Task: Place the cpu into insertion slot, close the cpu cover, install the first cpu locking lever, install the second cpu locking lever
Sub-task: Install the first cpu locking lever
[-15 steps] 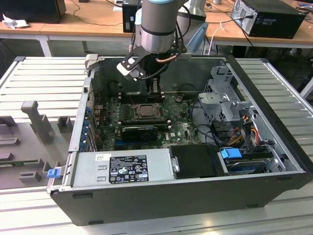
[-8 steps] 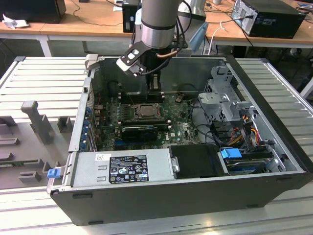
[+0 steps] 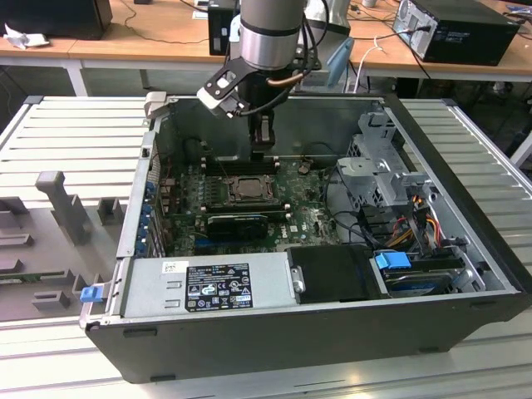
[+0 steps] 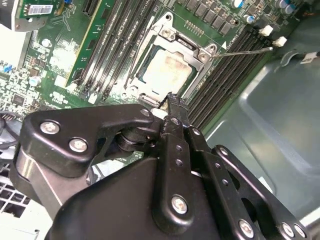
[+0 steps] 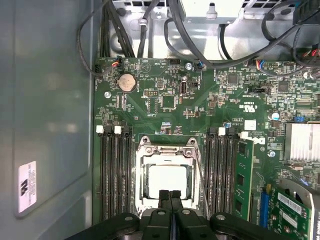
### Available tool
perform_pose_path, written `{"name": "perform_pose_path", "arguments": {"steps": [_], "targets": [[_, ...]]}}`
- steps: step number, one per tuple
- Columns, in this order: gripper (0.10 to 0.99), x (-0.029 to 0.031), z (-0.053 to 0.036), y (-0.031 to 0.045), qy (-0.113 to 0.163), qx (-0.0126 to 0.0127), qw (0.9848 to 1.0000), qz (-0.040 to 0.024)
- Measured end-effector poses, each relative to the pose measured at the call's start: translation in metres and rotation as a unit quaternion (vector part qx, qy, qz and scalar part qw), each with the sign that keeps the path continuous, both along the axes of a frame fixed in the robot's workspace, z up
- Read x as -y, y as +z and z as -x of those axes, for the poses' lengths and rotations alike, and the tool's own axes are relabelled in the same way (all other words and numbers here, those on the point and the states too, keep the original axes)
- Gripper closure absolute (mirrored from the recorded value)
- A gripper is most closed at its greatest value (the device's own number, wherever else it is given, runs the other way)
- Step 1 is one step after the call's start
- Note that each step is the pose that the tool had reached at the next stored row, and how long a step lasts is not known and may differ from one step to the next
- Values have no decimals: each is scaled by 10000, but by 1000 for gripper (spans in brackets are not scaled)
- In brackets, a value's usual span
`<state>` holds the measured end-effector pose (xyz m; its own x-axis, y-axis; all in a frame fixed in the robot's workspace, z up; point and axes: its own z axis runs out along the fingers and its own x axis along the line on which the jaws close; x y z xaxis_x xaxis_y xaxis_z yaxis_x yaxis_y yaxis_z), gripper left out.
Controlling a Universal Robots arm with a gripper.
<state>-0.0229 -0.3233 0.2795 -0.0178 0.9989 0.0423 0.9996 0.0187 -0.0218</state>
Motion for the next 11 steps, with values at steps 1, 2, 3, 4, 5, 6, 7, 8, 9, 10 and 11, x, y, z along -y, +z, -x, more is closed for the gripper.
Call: {"name": "perform_pose_path", "arguments": {"steps": [1, 2, 3, 4, 5, 6, 7, 8, 9, 10, 11], "targets": [[980, 0, 0, 21, 0, 0, 10000, 0], [980, 0, 0, 39, 0, 0, 10000, 0], [980, 0, 0, 39, 48, 0, 10000, -1], [980, 0, 0, 39, 125, 0, 9999, -1], [980, 0, 0, 39, 254, 0, 9997, 0], [980, 0, 0, 39, 381, 0, 9993, 0], [980, 0, 0, 39, 471, 0, 9989, 0], [980, 0, 0, 39, 611, 0, 9981, 0], [980, 0, 0, 39, 666, 0, 9978, 0], [980, 0, 0, 39, 701, 0, 9975, 0], [980, 0, 0, 39, 738, 0, 9973, 0]]}}
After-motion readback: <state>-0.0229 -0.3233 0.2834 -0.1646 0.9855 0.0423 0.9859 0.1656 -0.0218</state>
